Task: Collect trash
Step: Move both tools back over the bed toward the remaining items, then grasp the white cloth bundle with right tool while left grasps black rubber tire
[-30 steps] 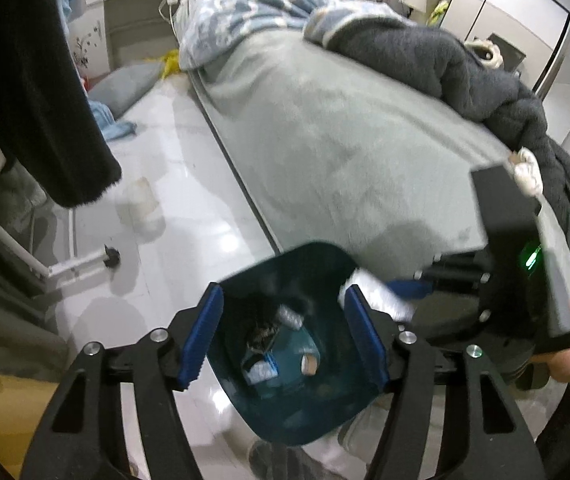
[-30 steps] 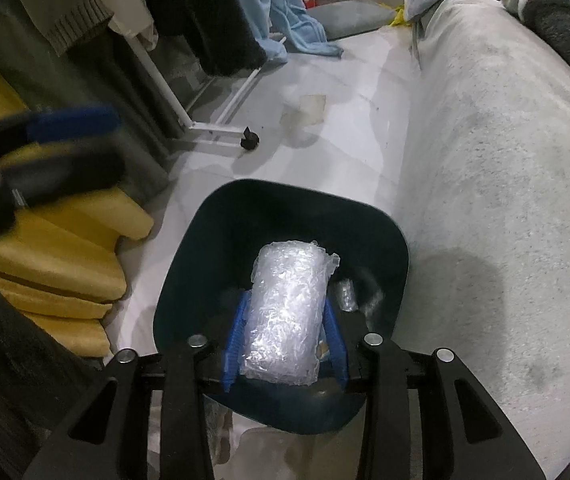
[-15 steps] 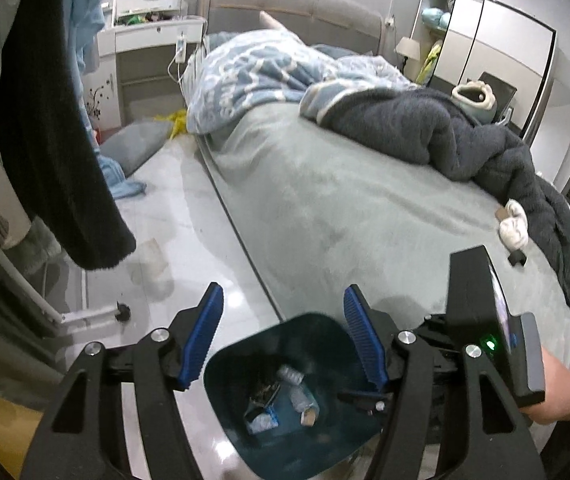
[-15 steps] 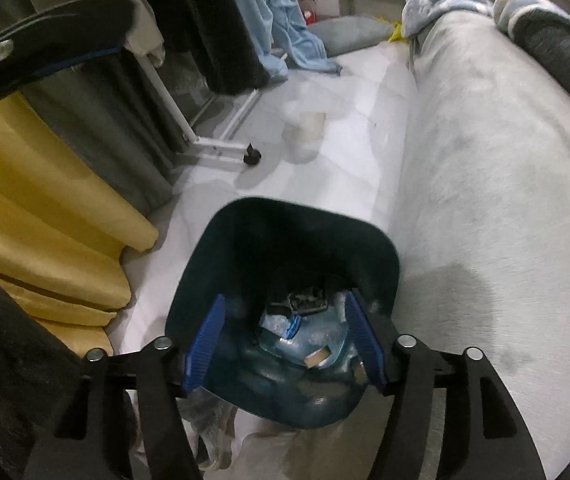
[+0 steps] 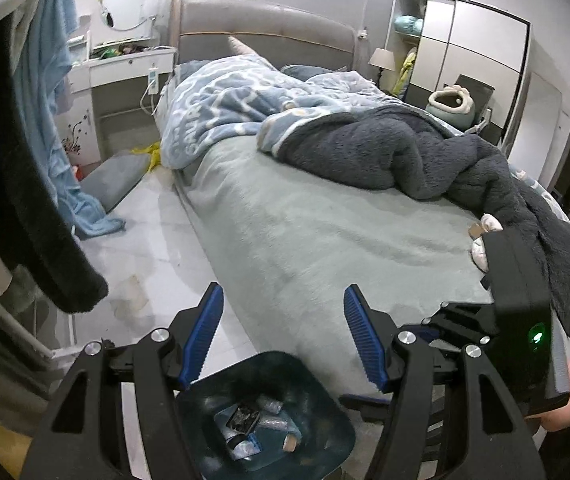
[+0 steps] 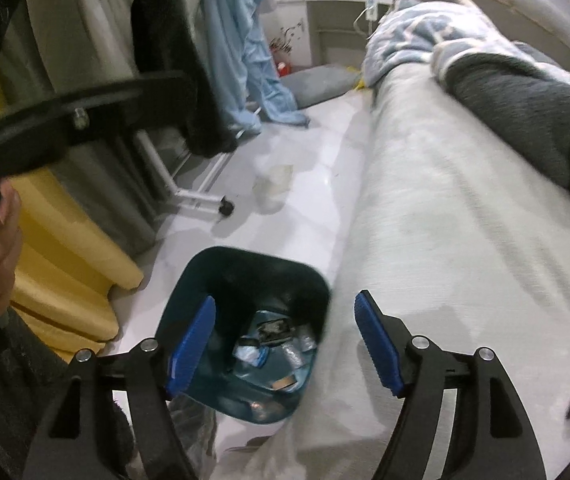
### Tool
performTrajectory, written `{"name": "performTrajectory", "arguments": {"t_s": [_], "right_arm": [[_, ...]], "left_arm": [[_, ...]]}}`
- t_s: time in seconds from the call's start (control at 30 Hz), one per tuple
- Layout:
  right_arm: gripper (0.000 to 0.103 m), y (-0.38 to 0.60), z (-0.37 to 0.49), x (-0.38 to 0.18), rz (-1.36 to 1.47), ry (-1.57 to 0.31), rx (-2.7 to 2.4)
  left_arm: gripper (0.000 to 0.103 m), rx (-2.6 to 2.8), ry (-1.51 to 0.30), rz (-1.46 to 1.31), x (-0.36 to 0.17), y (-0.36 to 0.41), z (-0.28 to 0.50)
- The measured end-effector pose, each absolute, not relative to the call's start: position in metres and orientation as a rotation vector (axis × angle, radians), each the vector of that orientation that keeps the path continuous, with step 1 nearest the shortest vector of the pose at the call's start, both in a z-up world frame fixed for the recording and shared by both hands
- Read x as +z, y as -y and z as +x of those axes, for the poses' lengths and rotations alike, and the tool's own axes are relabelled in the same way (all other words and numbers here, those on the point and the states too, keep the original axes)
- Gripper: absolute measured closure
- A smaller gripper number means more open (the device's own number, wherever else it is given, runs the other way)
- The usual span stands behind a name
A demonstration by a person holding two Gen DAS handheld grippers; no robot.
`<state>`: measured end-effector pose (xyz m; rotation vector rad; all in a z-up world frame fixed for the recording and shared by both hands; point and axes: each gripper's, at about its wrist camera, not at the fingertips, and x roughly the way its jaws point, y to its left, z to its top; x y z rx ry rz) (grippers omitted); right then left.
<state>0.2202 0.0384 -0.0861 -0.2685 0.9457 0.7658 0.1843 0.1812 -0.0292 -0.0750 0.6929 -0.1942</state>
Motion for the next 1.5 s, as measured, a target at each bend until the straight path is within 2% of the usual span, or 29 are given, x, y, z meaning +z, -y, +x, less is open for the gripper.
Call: {"name": "performTrajectory", "arguments": {"t_s": [0.47, 1.0, 1.33, 1.5], "right_arm": [[0.022, 0.062, 0.242, -0.045, -0.182, -0.841, 0.612], [0.018, 0.132, 0.254, -0.047, -0.149, -0.820, 0.497], [0.018, 0.189, 0.281, -0.068, -0.076, -0.865, 0.428], [0.018, 0.205, 0.288, -0.078, -0.059, -0.882, 0.404]], "left_arm": [[0.038, -0.263, -0.692, -0.079, -0.023, -0.123, 0.205], [0.038, -0.353, -0.725, -0.049, -0.033, -0.050, 0.223], [0.038, -0.389, -0.759, -0.029, -0.047, -0.013, 0.233], [0.034, -0.424, -0.775, -0.036, -0.052, 0.007, 0.237]]}}
